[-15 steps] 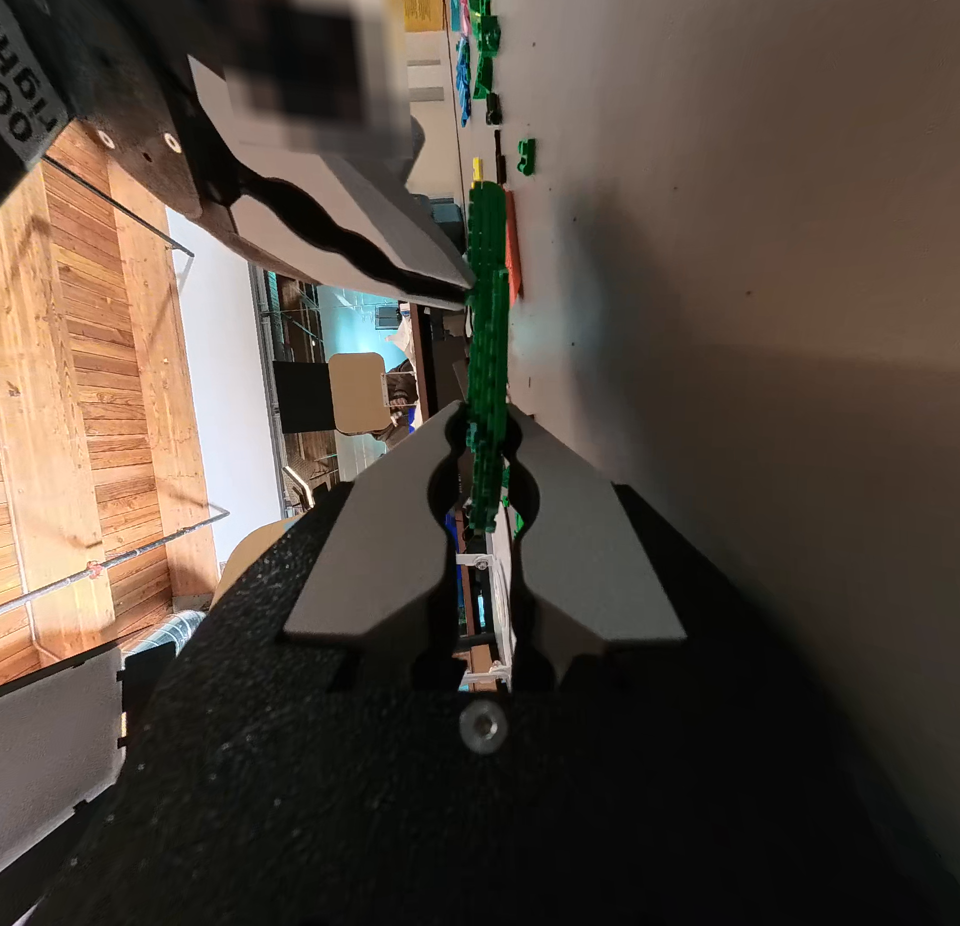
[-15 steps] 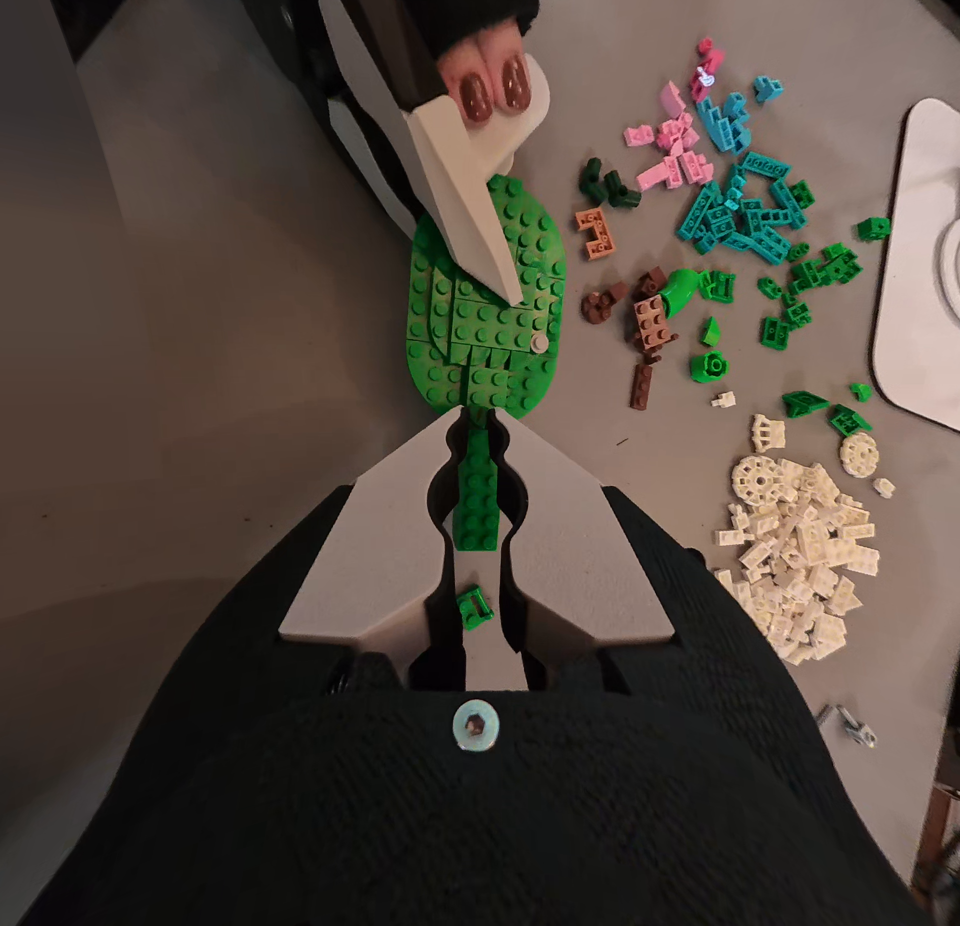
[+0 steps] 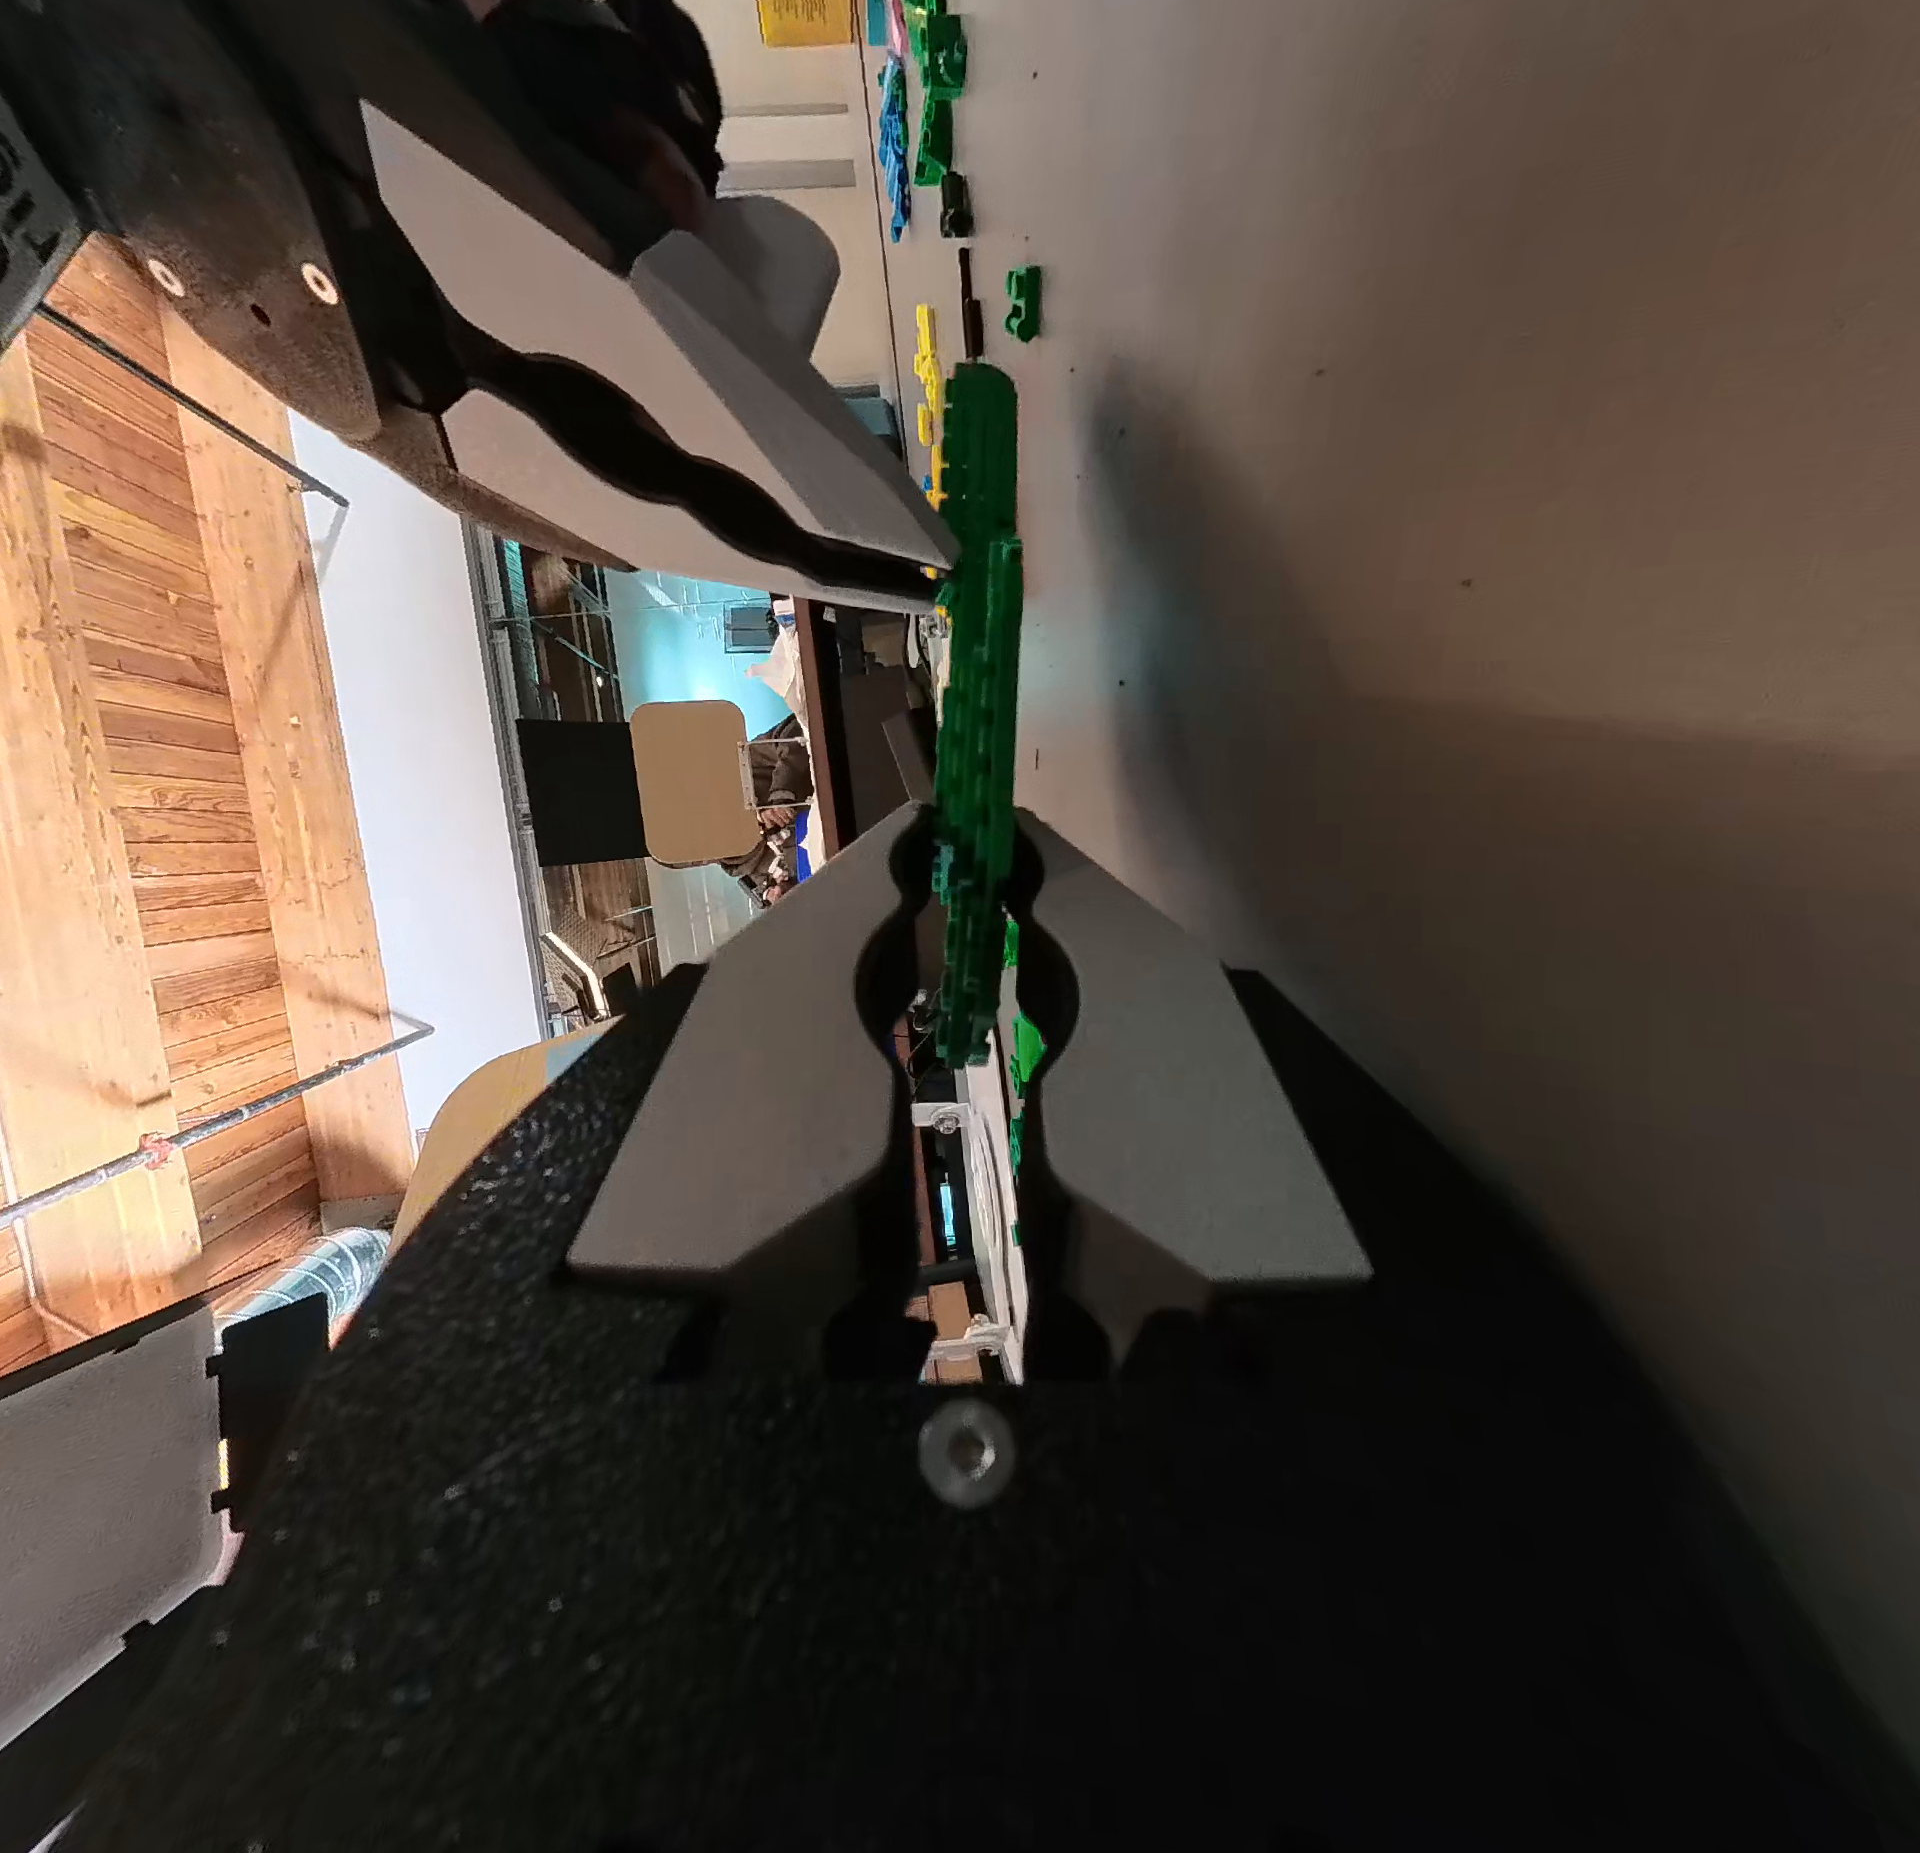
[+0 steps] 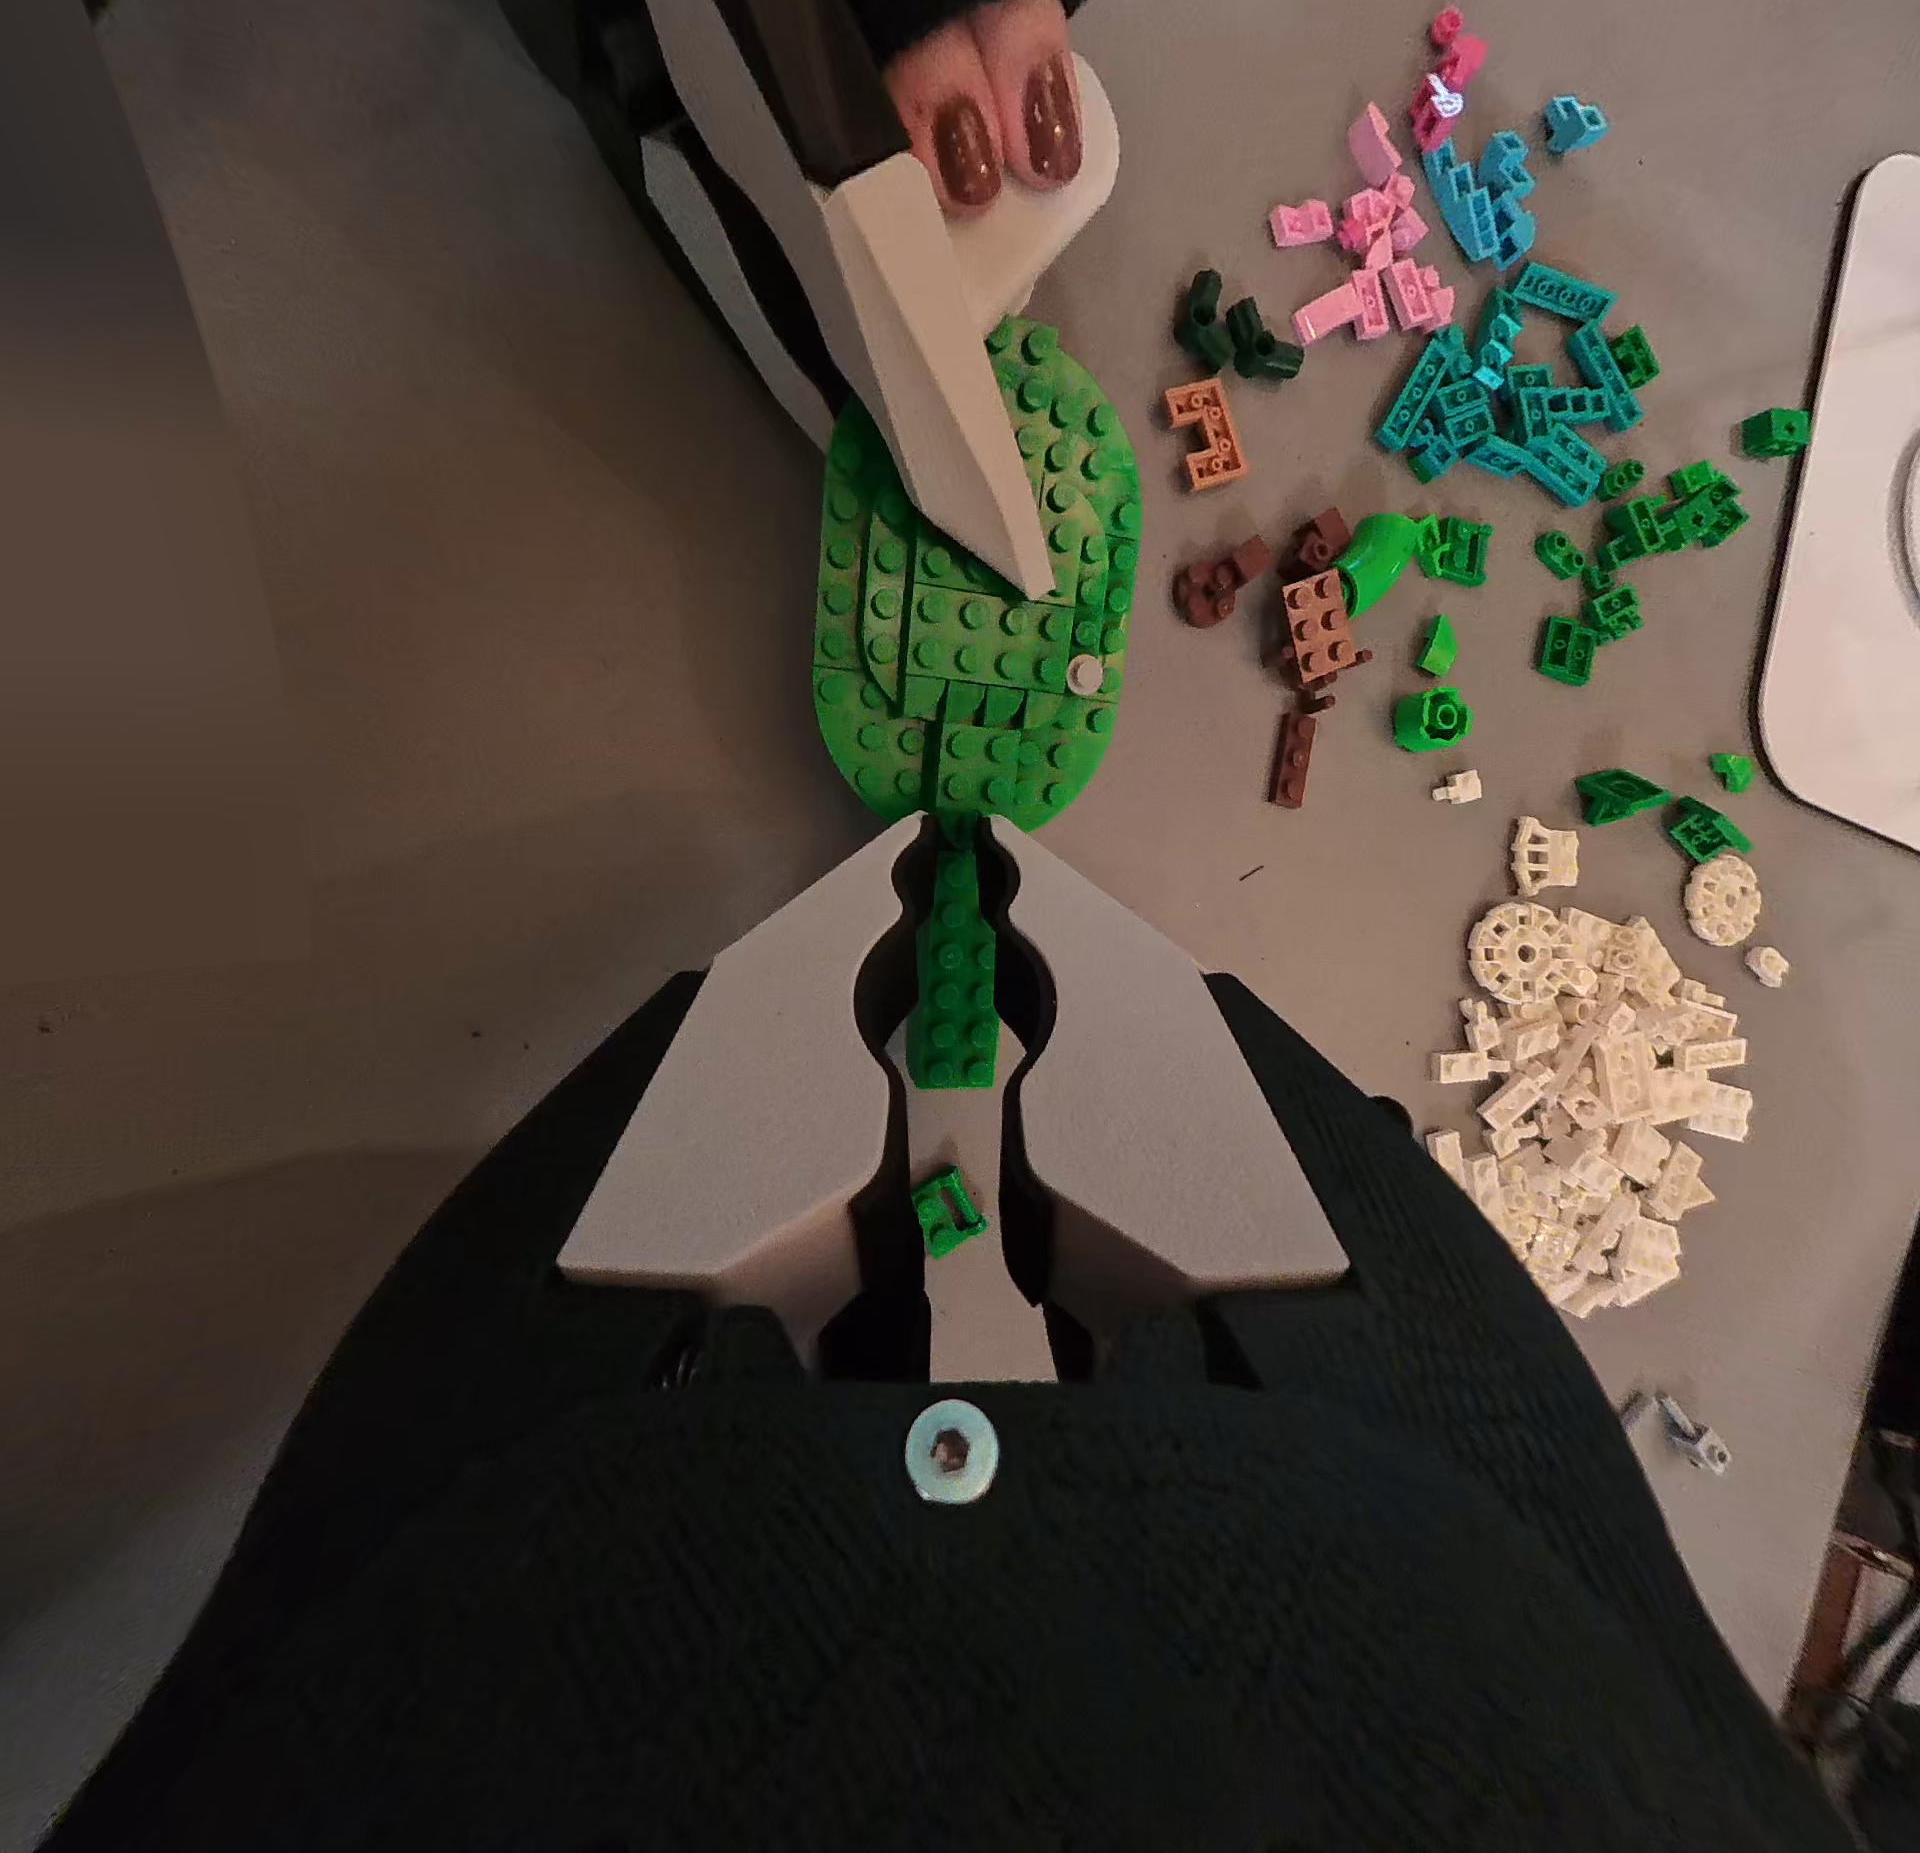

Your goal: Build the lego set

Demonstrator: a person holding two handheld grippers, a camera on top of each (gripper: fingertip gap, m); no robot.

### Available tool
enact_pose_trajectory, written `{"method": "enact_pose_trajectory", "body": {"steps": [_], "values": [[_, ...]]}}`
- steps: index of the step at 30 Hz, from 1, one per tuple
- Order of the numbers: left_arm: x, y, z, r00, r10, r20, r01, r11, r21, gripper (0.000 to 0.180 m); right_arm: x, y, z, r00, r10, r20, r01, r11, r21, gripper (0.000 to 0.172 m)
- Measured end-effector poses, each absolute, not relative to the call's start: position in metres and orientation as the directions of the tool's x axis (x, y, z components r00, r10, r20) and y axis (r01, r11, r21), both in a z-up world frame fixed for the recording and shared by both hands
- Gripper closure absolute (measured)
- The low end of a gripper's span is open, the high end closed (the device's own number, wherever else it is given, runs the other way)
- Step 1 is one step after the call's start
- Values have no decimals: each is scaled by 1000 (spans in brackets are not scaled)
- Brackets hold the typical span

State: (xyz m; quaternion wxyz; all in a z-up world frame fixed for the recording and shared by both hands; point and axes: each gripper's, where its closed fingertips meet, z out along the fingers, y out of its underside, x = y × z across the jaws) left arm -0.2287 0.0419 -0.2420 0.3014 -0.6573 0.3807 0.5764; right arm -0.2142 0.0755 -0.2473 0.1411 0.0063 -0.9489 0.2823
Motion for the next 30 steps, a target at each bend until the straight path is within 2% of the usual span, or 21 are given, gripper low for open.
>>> {"method": "enact_pose_trajectory", "body": {"steps": [8, 11, 13, 20, 22, 25, 30], "values": [[-231, 41, -243, 68, -151, -986, -842, -540, 24, 171, -213, 77, -241, -956, 70, 283, -100, 834, -543, 166], [-243, 37, -244, 85, -148, -985, -806, -592, 19, 171, -199, 87, -238, -976, 61, 210, -63, 842, -536, 167], [-251, 33, -248, 116, -155, -981, -776, -631, 8, 171, -193, 95, -245, -984, 60, 167, -32, 863, -503, 167], [-254, 32, -249, 131, -151, -980, -764, -645, -2, 171, -201, 101, -278, -982, 23, 186, -51, 921, -387, 166], [-253, 33, -249, 126, -155, -980, -767, -641, 3, 171, -201, 99, -277, -982, 29, 185, -49, 913, -404, 166], [-252, 33, -250, 128, -159, -979, -770, -637, 3, 171, -202, 104, -277, -983, 59, 174, -15, 919, -395, 157], [-250, 34, -250, 125, -160, -979, -774, -633, 5, 171, -203, 112, -272, -983, 89, 163, 14, 910, -414, 157]]}}
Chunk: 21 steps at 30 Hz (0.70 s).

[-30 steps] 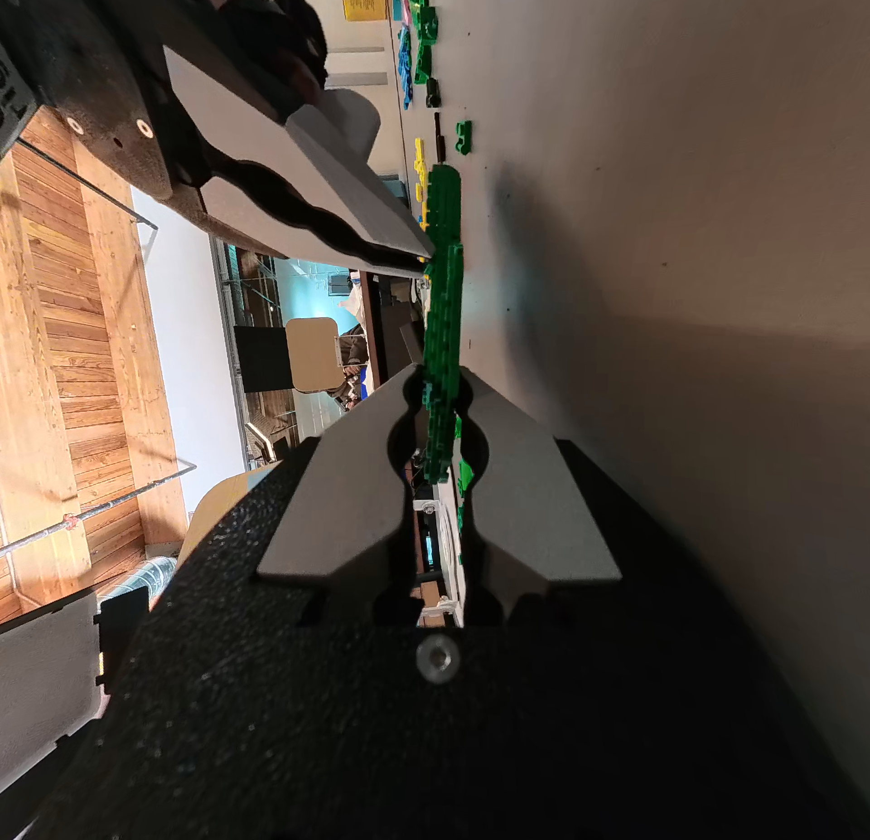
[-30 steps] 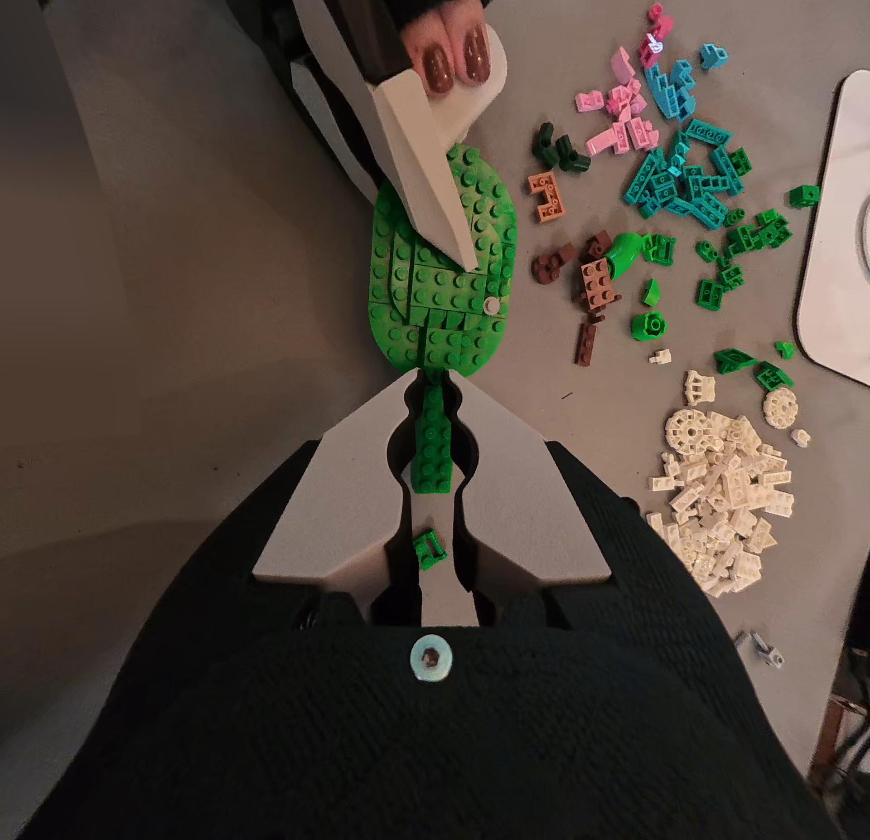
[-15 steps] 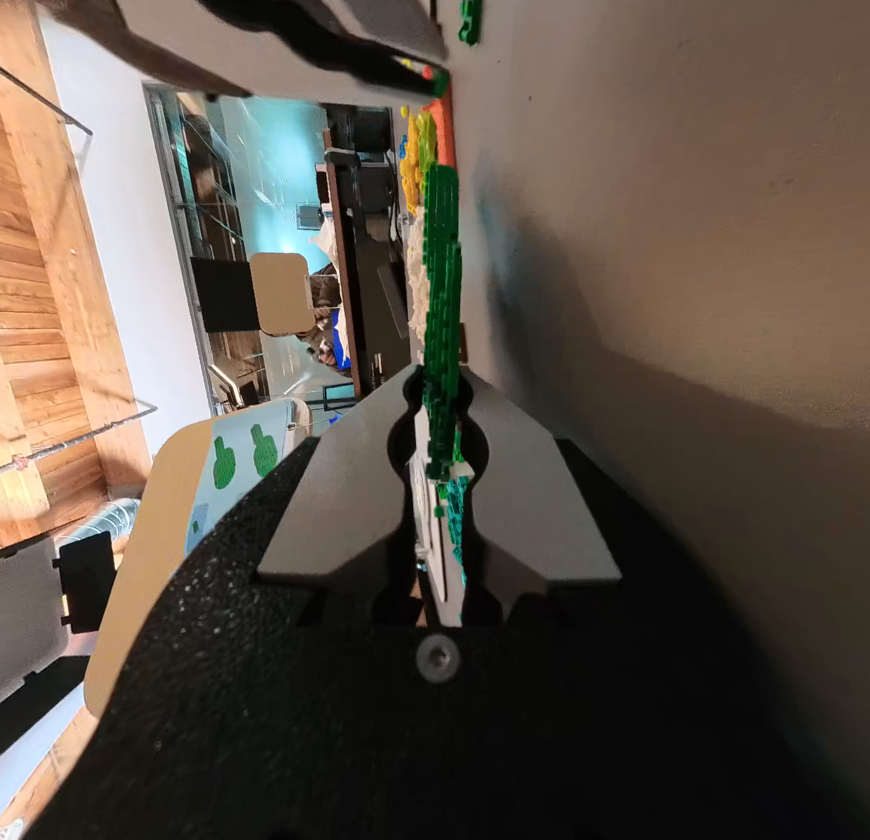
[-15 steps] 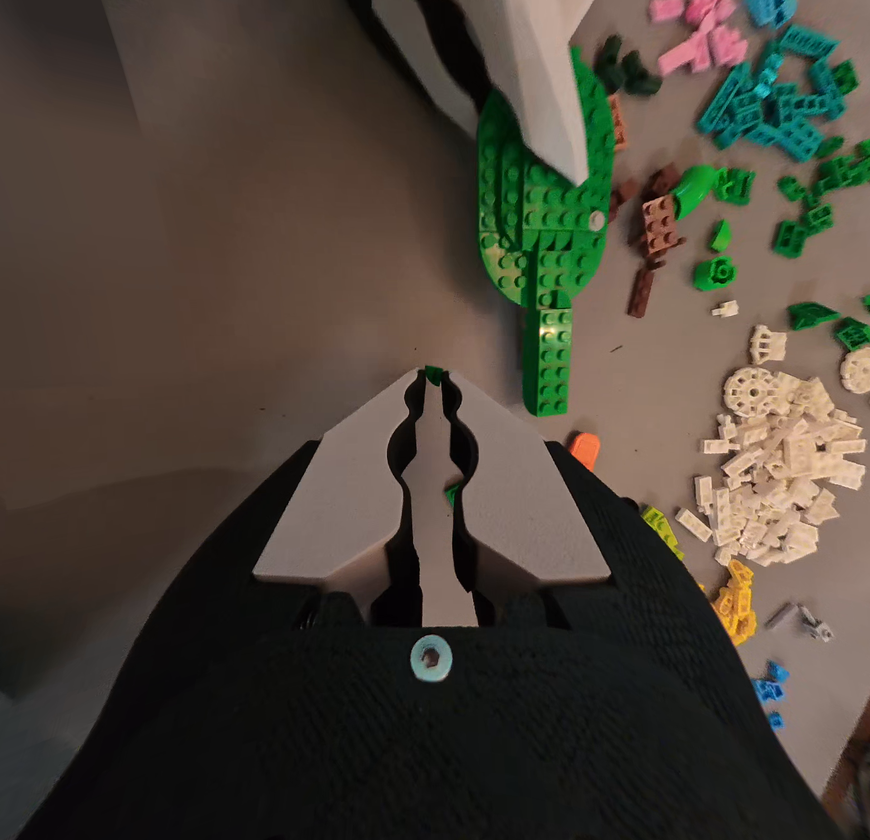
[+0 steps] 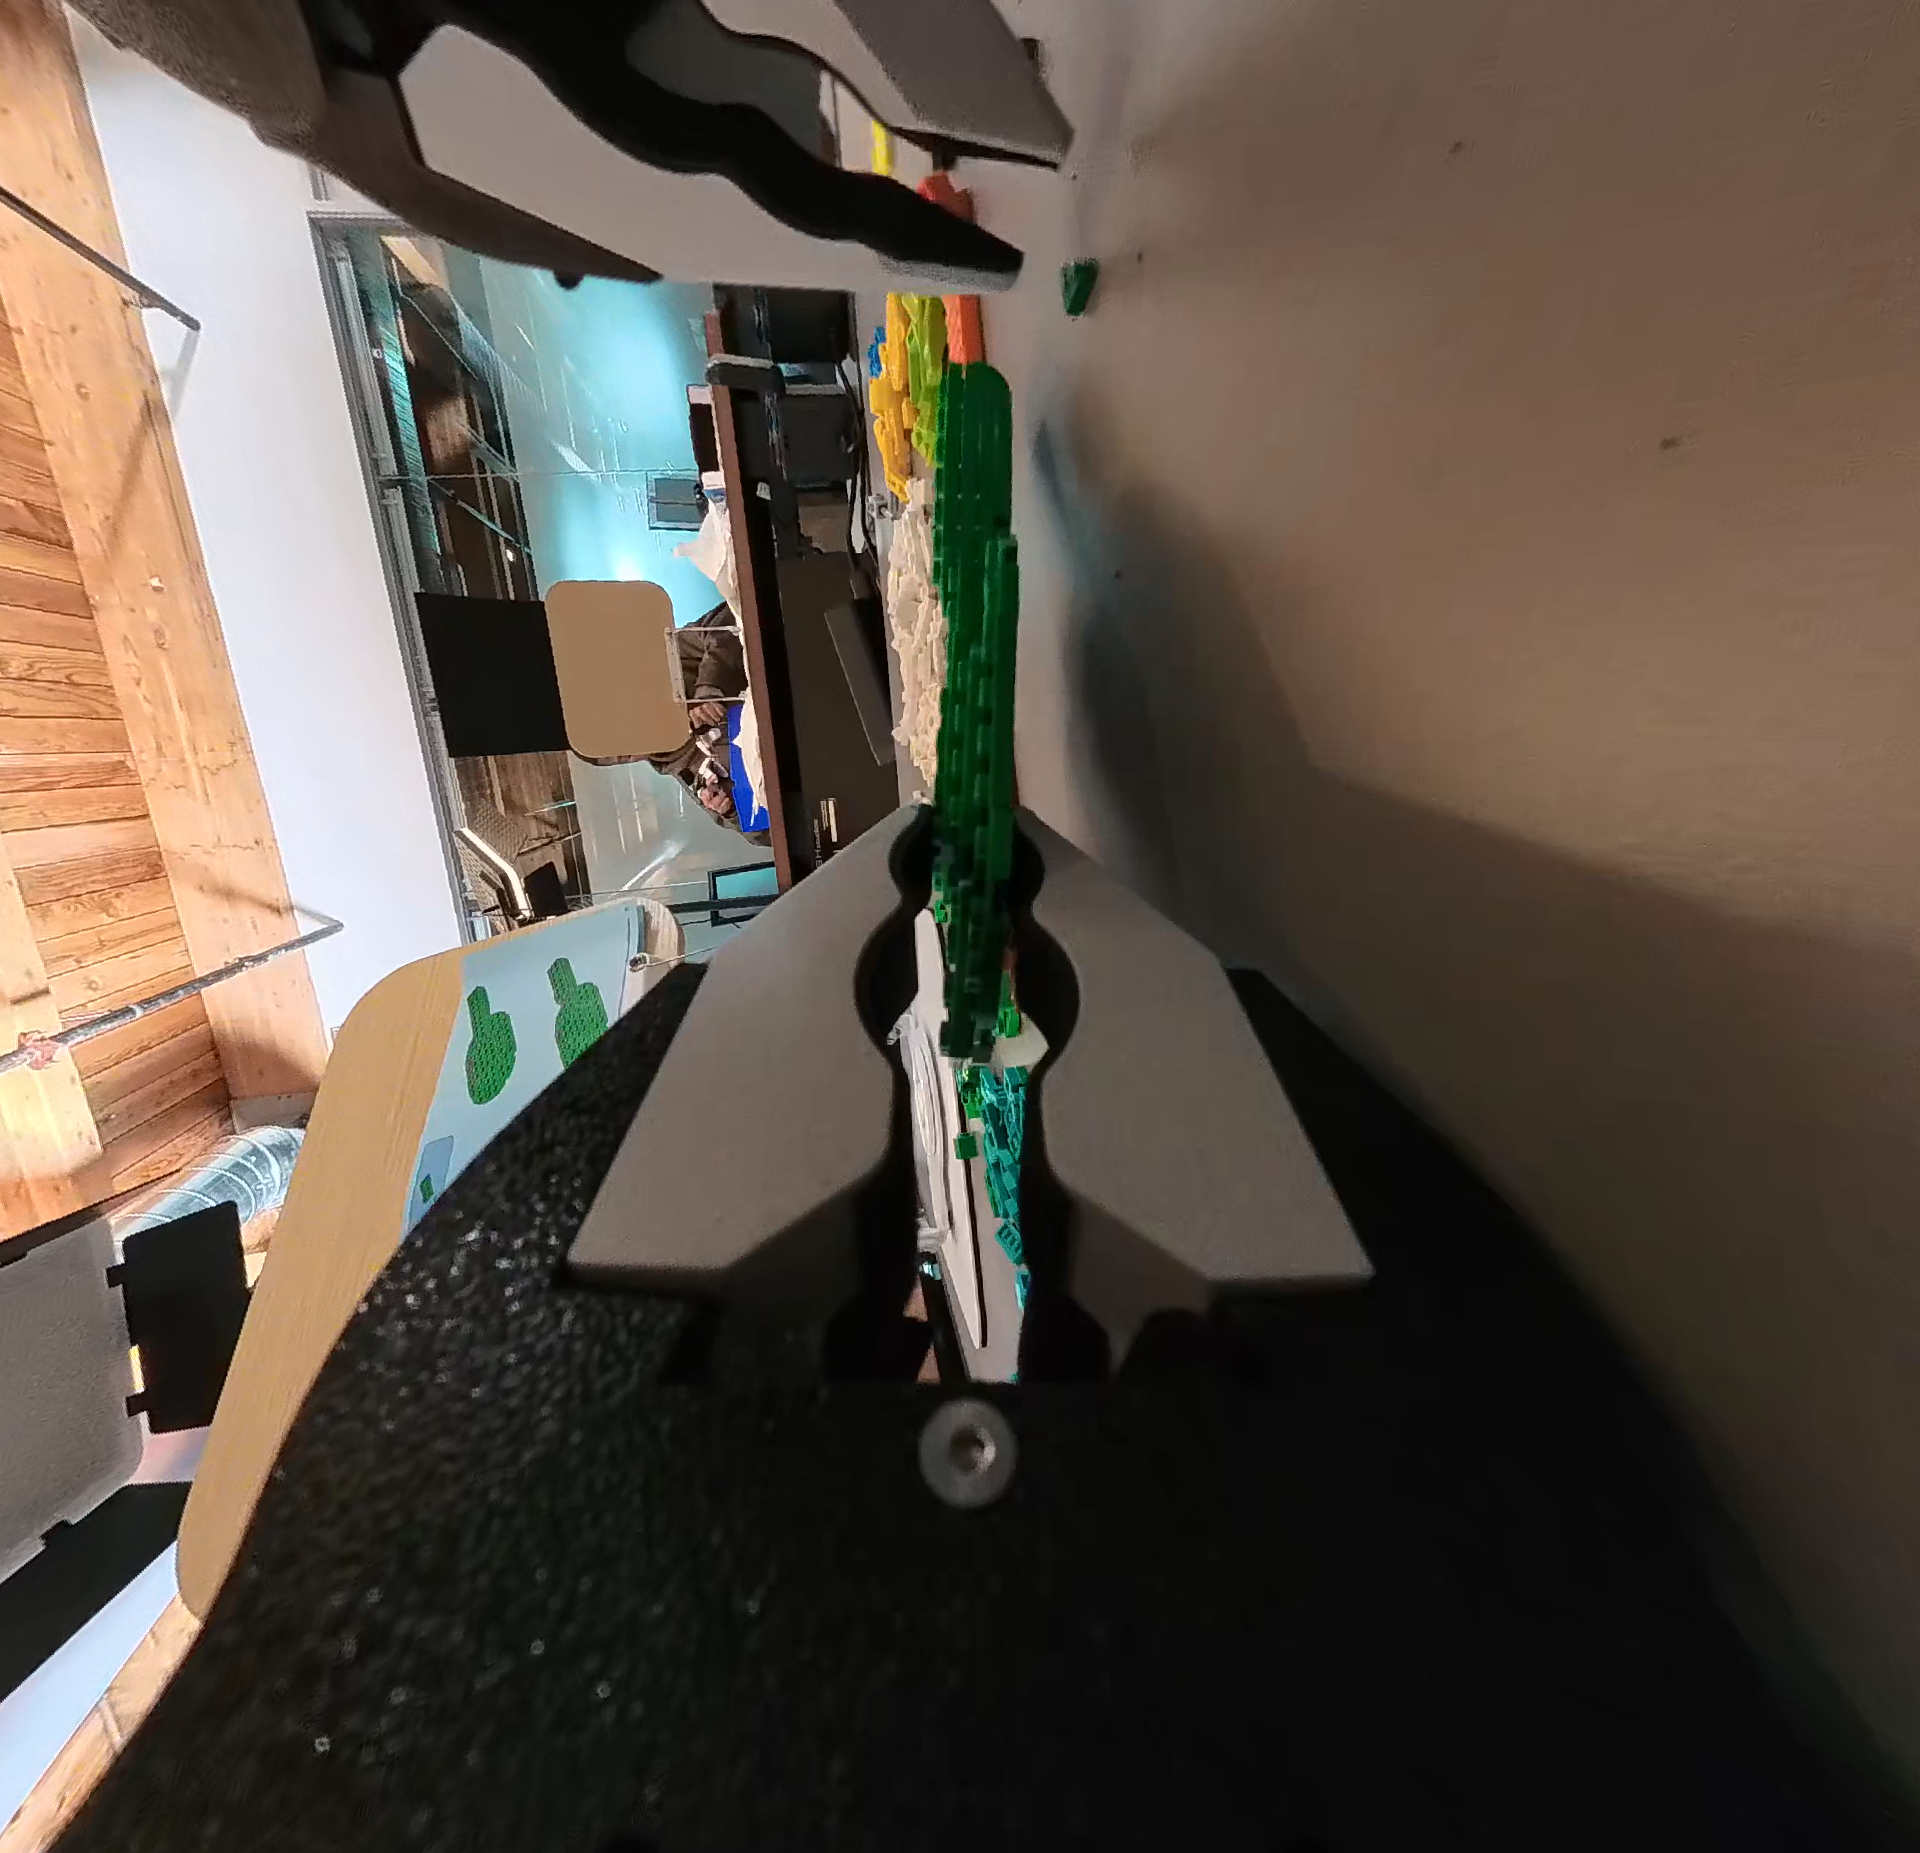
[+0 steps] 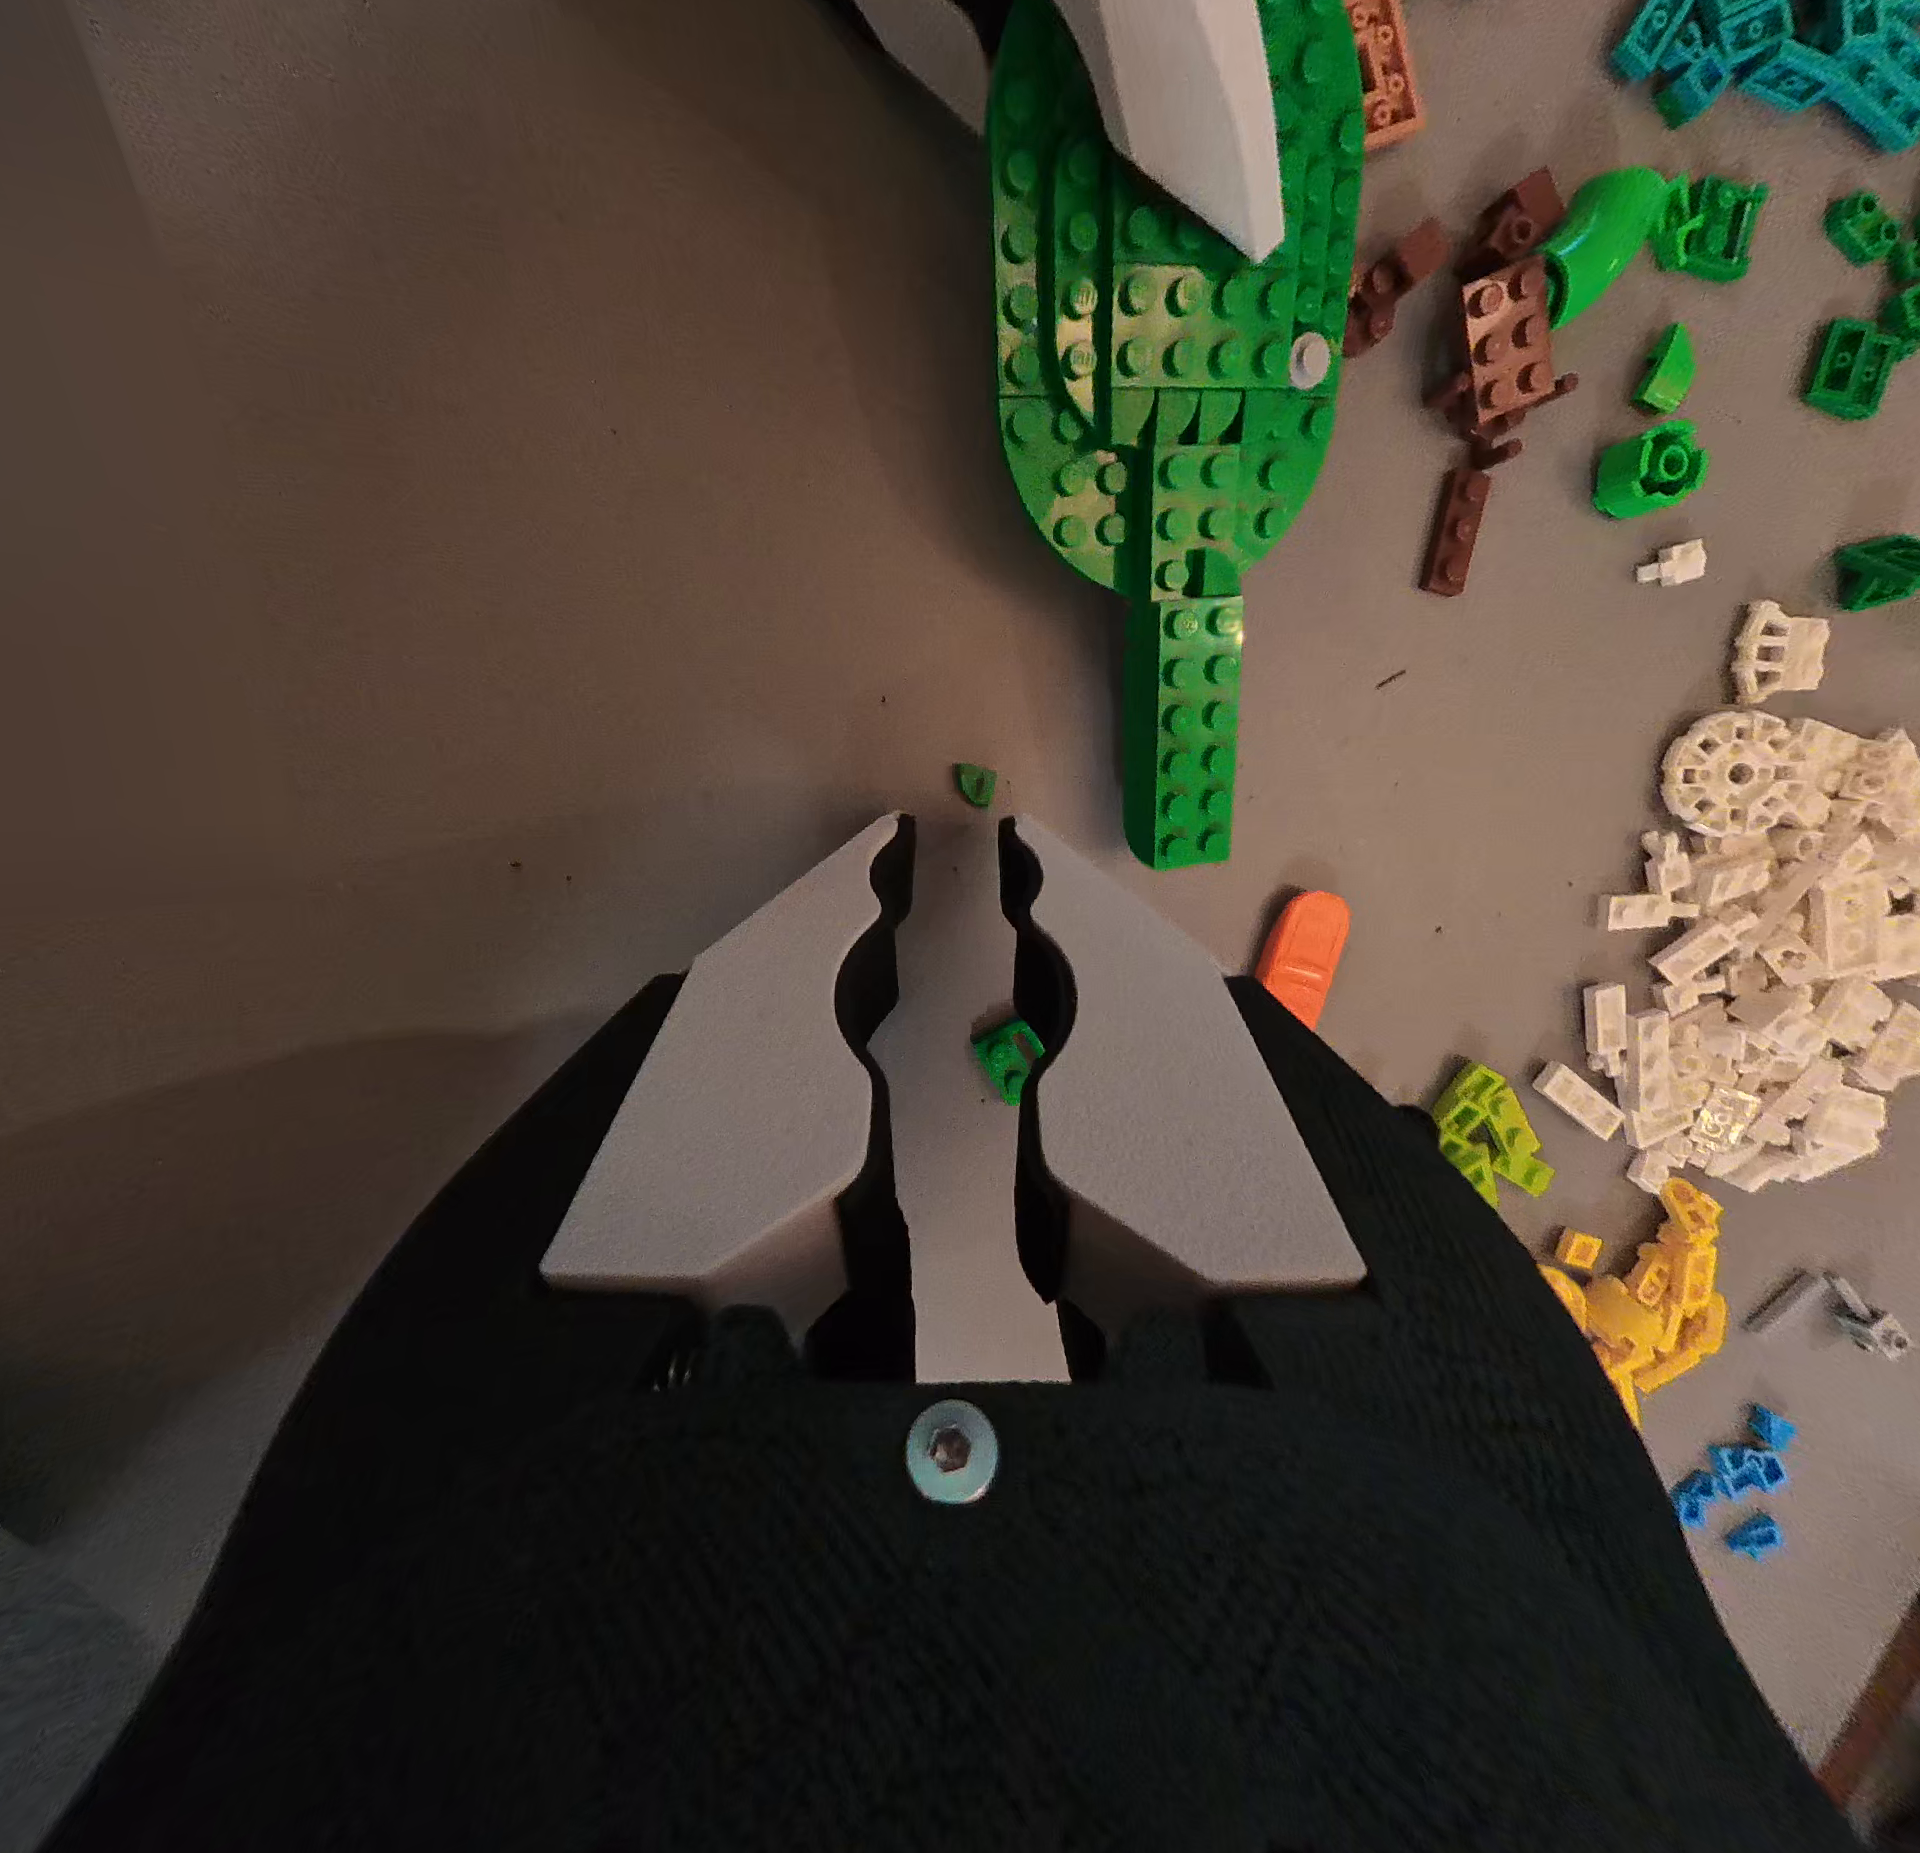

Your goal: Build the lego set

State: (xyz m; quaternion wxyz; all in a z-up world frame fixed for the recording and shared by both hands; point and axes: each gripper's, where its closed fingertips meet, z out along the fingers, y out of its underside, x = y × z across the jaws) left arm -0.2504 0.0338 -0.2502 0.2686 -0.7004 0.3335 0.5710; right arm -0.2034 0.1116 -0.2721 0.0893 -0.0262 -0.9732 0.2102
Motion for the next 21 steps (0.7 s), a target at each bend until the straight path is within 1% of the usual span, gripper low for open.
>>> {"method": "enact_pose_trajectory", "body": {"steps": [5, 8, 11, 17, 21], "values": [[-250, 34, -247, 99, -155, -983, -775, -632, 21, 171, -203, 117, -267, -981, 114, 155, 40, 909, -414, 157], [-247, 35, -234, 16, -109, -994, -778, -626, 56, 171, -201, 119, -266, -983, 127, 134, 59, 903, -426, 158], [-244, 36, -222, -35, -58, -998, -782, -620, 63, 171, -200, 119, -264, -984, 131, 121, 64, 892, -447, 159], [-246, 35, -224, -31, -64, -997, -773, -632, 64, 171, -206, 114, -267, -983, 123, 135, 46, 881, -470, 166], [-247, 35, -227, -27, -81, -996, -768, -636, 72, 172, -208, 110, -269, -983, 115, 145, 32, 878, -478, 167]]}}
